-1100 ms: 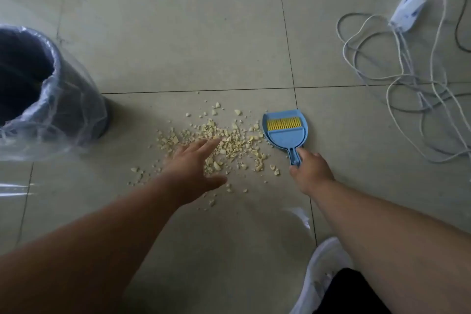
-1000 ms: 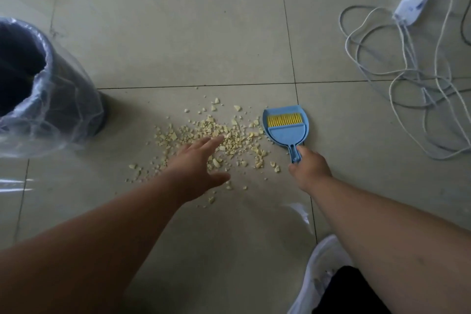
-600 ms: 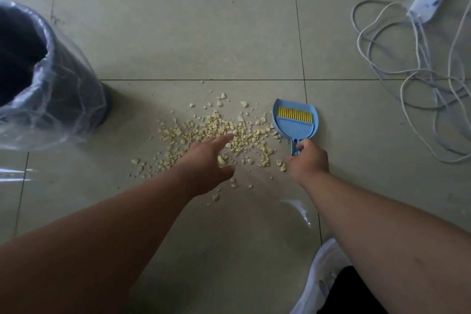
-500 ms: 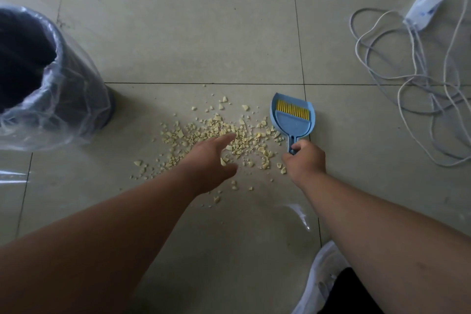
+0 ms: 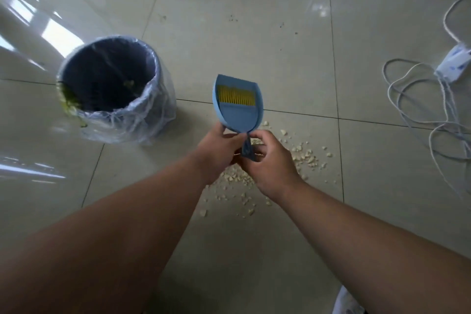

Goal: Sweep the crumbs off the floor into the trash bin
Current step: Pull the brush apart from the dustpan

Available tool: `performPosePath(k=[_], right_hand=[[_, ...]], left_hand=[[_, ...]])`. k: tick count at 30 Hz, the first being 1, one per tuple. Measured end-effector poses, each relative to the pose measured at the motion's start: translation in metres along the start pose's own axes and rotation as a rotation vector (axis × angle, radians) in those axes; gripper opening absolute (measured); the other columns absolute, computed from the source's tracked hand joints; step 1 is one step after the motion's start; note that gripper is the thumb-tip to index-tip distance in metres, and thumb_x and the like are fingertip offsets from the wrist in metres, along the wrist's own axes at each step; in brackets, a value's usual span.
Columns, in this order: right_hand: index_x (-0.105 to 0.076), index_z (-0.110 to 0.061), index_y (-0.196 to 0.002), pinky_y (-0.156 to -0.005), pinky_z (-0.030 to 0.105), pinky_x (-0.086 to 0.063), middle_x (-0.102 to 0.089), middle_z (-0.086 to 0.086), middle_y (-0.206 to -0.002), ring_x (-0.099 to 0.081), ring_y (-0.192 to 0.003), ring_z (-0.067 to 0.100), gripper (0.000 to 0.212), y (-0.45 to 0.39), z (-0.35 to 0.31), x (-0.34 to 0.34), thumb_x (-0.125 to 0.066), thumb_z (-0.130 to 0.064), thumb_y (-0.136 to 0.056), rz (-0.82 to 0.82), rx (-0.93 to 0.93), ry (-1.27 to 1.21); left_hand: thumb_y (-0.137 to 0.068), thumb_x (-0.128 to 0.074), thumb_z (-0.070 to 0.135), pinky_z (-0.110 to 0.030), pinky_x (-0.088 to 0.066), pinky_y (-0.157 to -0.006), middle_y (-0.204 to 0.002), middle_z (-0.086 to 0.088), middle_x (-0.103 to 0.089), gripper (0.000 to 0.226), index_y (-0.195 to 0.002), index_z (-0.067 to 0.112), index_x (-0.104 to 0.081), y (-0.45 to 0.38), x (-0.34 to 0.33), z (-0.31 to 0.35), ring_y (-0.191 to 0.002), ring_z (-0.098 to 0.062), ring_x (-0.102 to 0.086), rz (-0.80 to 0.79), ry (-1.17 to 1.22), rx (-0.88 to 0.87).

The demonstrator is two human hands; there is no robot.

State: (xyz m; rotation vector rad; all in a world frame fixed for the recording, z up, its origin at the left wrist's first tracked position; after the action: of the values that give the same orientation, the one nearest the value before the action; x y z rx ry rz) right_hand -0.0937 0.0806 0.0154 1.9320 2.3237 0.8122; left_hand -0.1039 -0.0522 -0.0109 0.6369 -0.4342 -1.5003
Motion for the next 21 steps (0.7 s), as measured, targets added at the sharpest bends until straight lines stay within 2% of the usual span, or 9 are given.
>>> performPosePath(k=[2,5,6,9,11,13,16,18,21], right_hand=[[-0.060,-0.039,-0.124,-0.077,0.031,-0.063,-0.077,-0.008,-0.102,-0.075,-0.089,0.004,0.052,0.003,-0.020,-0.016,-0.085,-0.035,-0.079,-0.072,0.036,0.060],[-0.065,-0.034,-0.119,-0.073,0.028,-0.061,-0.074,-0.011,-0.095,-0.072,-0.081,0.002,0.038,0.004,-0.047,-0.024,-0.075,-0.033,-0.082,-0.094,0.134,0.282],[-0.064,-0.032,-0.122,-0.074,0.027,-0.059,-0.071,-0.011,-0.100,-0.069,-0.083,0.002,0.041,0.004,-0.057,-0.026,-0.074,-0.031,-0.082,-0.088,0.191,0.378],[-0.050,-0.024,-0.146,-0.099,0.032,-0.052,-0.054,-0.001,-0.138,-0.055,-0.121,0.012,0.077,0.000,-0.074,-0.039,-0.079,-0.041,-0.077,-0.092,0.351,0.651],[-0.037,-0.020,-0.157,-0.118,0.037,-0.038,-0.036,0.002,-0.160,-0.035,-0.146,0.019,0.098,-0.003,-0.076,-0.054,-0.082,-0.049,-0.074,-0.160,0.360,0.720],[-0.031,-0.019,-0.160,-0.122,0.039,-0.033,-0.025,0.000,-0.169,-0.028,-0.153,0.020,0.106,-0.004,-0.073,-0.069,-0.082,-0.051,-0.073,-0.231,0.337,0.752],[-0.037,-0.021,-0.155,-0.112,0.039,-0.046,-0.038,0.001,-0.163,-0.047,-0.142,0.023,0.094,0.000,-0.069,-0.082,-0.079,-0.049,-0.077,-0.269,0.320,0.772],[-0.052,-0.023,-0.134,-0.090,0.040,-0.058,-0.062,0.000,-0.134,-0.065,-0.114,0.024,0.068,0.008,-0.075,-0.089,-0.078,-0.048,-0.075,-0.253,0.364,0.764],[-0.052,-0.025,-0.106,-0.067,0.042,-0.058,-0.065,-0.004,-0.097,-0.067,-0.082,0.022,0.045,0.020,-0.082,-0.097,-0.075,-0.044,-0.072,-0.225,0.404,0.756]], left_hand=[[-0.103,-0.059,0.007,-0.056,-0.059,-0.086,-0.120,-0.025,-0.072,0.031,-0.133,0.014,-0.056,0.009,0.016,0.007,-0.107,-0.043,-0.073,-0.039,0.053,-0.003],[-0.104,-0.057,0.007,-0.051,-0.060,-0.077,-0.121,-0.026,-0.071,0.033,-0.134,0.021,-0.060,0.016,0.038,0.008,-0.100,-0.039,-0.074,-0.078,0.091,0.015],[-0.104,-0.057,0.007,-0.051,-0.060,-0.077,-0.122,-0.026,-0.070,0.034,-0.134,0.022,-0.061,0.018,0.044,0.007,-0.100,-0.038,-0.074,-0.080,0.109,0.025],[-0.104,-0.057,0.005,-0.056,-0.059,-0.084,-0.126,-0.027,-0.068,0.039,-0.136,0.027,-0.062,0.024,0.053,0.003,-0.105,-0.037,-0.072,-0.111,0.165,0.048],[-0.104,-0.056,0.005,-0.059,-0.059,-0.087,-0.130,-0.026,-0.067,0.042,-0.138,0.030,-0.061,0.028,0.054,0.000,-0.116,-0.042,-0.069,-0.150,0.162,0.066],[-0.105,-0.055,0.003,-0.059,-0.058,-0.087,-0.127,-0.024,-0.070,0.046,-0.140,0.033,-0.059,0.032,0.057,-0.004,-0.118,-0.043,-0.068,-0.167,0.141,0.087],[-0.105,-0.055,0.002,-0.057,-0.059,-0.085,-0.125,-0.024,-0.071,0.046,-0.140,0.031,-0.059,0.038,0.066,-0.011,-0.112,-0.040,-0.071,-0.161,0.107,0.123],[-0.104,-0.055,0.003,-0.060,-0.058,-0.089,-0.125,-0.025,-0.071,0.043,-0.138,0.028,-0.061,0.043,0.071,-0.016,-0.110,-0.038,-0.071,-0.170,0.100,0.140],[-0.104,-0.055,0.002,-0.062,-0.056,-0.094,-0.123,-0.024,-0.073,0.043,-0.139,0.027,-0.060,0.050,0.074,-0.019,-0.105,-0.034,-0.073,-0.181,0.109,0.145]])
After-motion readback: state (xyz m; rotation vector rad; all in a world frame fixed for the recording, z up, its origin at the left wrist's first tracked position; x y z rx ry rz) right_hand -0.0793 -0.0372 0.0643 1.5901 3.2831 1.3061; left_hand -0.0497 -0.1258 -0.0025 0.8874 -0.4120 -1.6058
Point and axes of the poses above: each hand's wrist, its own y-axis away from the middle knuckle, its own x-axis out of the back of the hand, z = x × y, the point moved 10 cm from there along -y, towards the middle knuckle
